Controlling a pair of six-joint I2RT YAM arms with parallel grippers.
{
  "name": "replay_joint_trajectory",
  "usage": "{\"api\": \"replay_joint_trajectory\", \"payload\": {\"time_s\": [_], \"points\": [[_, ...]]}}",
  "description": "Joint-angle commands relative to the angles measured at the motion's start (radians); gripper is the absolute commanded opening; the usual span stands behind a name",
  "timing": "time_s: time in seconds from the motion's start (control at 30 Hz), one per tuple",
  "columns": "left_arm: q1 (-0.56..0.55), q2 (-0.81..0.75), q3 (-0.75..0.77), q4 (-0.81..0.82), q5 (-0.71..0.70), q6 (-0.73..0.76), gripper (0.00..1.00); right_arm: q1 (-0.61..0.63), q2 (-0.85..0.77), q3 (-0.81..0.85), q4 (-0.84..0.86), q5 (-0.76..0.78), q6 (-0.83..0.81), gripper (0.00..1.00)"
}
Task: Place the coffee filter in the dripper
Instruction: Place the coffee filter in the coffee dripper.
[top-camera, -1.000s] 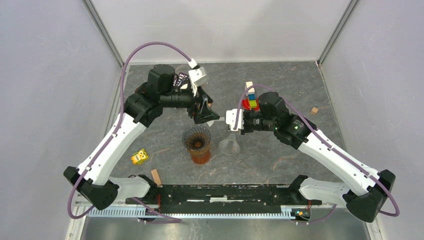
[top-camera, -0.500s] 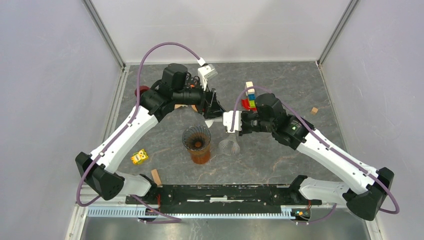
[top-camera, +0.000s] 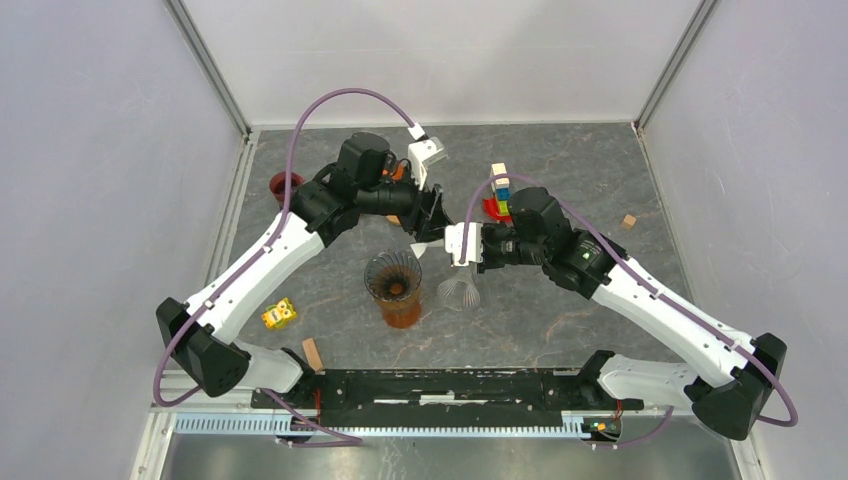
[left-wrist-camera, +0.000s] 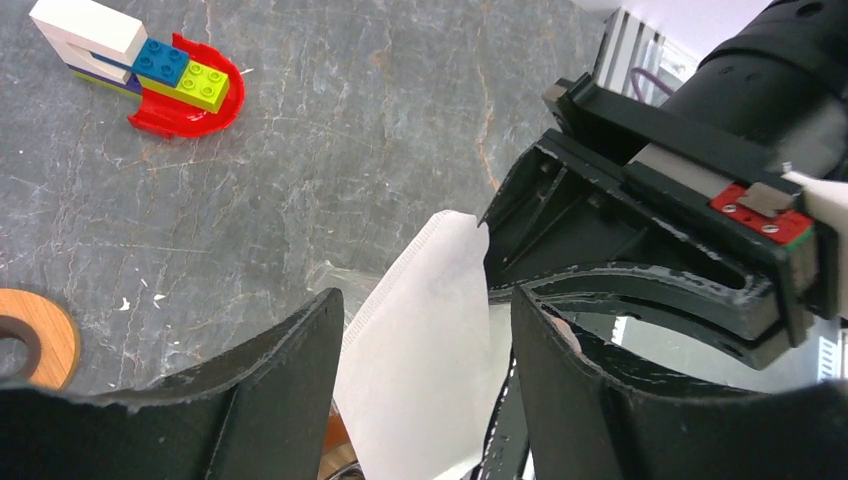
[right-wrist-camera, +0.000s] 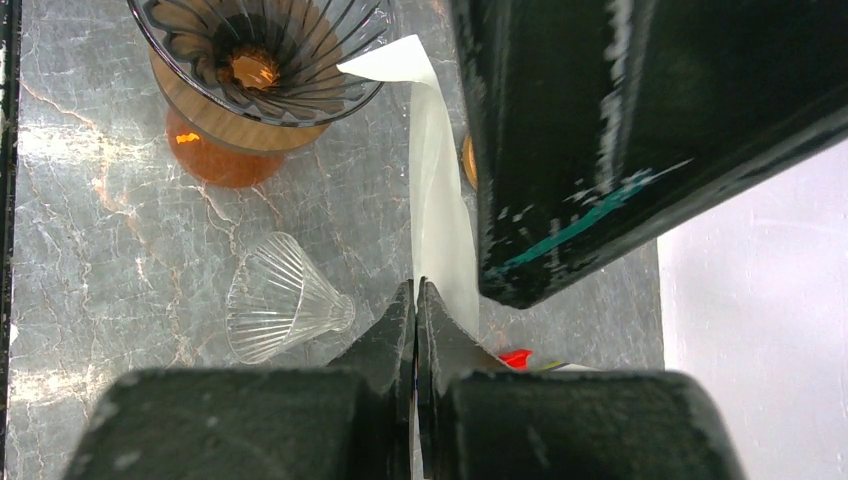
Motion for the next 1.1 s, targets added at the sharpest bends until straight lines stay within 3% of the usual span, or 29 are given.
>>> {"api": "replay_joint_trajectory", "payload": {"time_s": [0.0,0.47,0.73,1.07], "points": [[-0.024,0.015,0.012,-0.028,-0.041,0.103,0.68,0.007,0.0,0.045,-0.001,0.003,-0.001,0.0],[-0.039,0.009,0.02,-0.052,-0.067,0.157,0.66,0.007,0.007,0.058,-0.017,0.004,0.0,0.0],[-0.067,0.018,0.028,-0.096,-0.143,0.232,0.6,0.007,0.016,0.077,-0.035,0.003,-0.003,0.0],[-0.072,0.037,0.044,-0.106,-0.103,0.246,0.47,0.015,0.018,0.083,-0.05,0.011,-0.009,0.0]]}}
